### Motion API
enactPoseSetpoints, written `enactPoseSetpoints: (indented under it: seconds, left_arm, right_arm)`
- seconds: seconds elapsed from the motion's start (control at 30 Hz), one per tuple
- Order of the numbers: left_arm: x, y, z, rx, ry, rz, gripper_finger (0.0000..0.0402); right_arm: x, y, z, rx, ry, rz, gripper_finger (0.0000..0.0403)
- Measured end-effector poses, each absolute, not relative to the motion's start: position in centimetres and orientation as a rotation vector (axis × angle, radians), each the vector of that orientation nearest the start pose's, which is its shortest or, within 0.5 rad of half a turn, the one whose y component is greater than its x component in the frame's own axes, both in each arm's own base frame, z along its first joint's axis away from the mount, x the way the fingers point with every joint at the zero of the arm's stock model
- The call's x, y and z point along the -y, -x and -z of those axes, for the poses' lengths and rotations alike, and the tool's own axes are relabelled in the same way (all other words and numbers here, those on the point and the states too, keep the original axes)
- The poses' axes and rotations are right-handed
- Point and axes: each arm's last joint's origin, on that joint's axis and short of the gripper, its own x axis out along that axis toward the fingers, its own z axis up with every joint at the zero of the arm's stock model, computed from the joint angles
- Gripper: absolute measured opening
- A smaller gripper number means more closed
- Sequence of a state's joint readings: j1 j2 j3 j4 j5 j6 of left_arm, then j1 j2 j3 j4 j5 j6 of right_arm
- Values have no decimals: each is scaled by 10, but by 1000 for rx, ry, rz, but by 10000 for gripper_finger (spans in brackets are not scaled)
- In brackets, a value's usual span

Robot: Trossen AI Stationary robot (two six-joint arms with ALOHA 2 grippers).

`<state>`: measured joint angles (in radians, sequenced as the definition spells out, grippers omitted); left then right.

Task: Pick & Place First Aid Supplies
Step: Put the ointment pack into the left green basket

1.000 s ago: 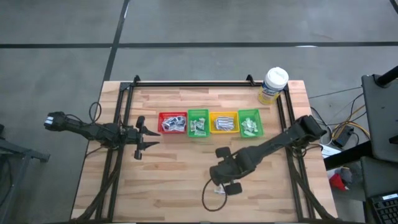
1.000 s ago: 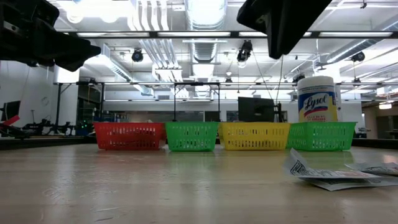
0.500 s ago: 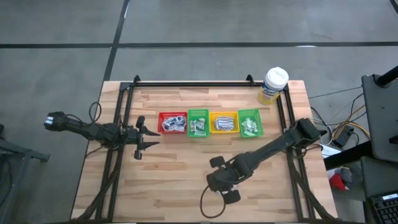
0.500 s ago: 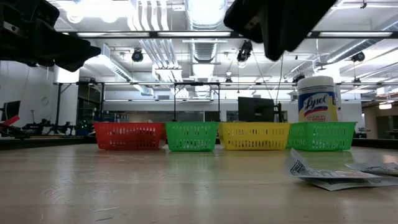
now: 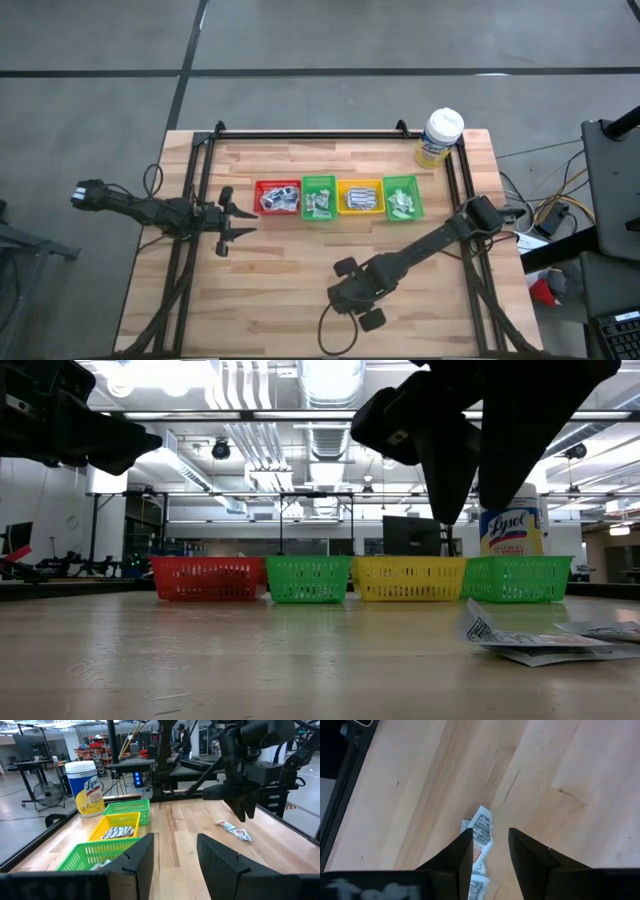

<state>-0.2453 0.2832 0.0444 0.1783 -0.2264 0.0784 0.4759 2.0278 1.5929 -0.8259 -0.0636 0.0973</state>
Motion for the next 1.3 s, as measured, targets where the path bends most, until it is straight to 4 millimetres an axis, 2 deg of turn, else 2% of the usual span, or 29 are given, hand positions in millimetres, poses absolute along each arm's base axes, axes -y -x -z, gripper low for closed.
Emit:
enactPoseSetpoints:
  seconds: [0.5,0.77,1.0,1.3]
  left_arm:
    - [22,-113,-172,-57,-92,21,151]
    - [21,-113,-172,-57,-93,21,151]
    - [22,-113,-172,-58,-93,21,151]
    - [21,-113,-172,-58,-93,21,151]
  right_arm:
    - [-195,-376,-155,-1349,248,-421,126]
    - [-194,-376,-153,-1354,246,-419,122]
    - [-194,-377,-145,-1378,227,-435,105]
    - [-194,-378,-143,-1383,226,-435,74]
